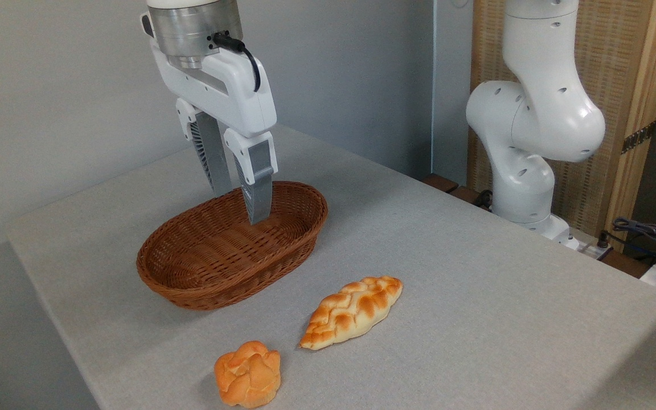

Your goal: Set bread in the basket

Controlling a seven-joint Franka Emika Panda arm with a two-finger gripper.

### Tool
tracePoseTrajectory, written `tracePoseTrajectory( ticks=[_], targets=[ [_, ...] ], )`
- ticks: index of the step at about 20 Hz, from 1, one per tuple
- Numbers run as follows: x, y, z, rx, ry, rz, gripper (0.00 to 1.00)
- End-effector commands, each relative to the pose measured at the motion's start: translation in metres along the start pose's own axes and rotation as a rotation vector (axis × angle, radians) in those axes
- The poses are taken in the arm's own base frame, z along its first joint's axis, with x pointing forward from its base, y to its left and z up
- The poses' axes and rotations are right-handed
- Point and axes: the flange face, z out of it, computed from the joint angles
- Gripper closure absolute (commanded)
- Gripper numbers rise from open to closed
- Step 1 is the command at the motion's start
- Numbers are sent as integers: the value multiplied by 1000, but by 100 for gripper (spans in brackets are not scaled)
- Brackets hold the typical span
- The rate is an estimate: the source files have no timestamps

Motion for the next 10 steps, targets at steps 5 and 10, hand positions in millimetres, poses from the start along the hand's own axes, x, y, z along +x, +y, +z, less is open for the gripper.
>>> tracePoseTrajectory(
  ticks=[5, 10],
  targets=[
    [2, 17, 6, -9, -17, 39, 0],
    [2, 17, 6, -3, -10, 39, 0]
  ],
)
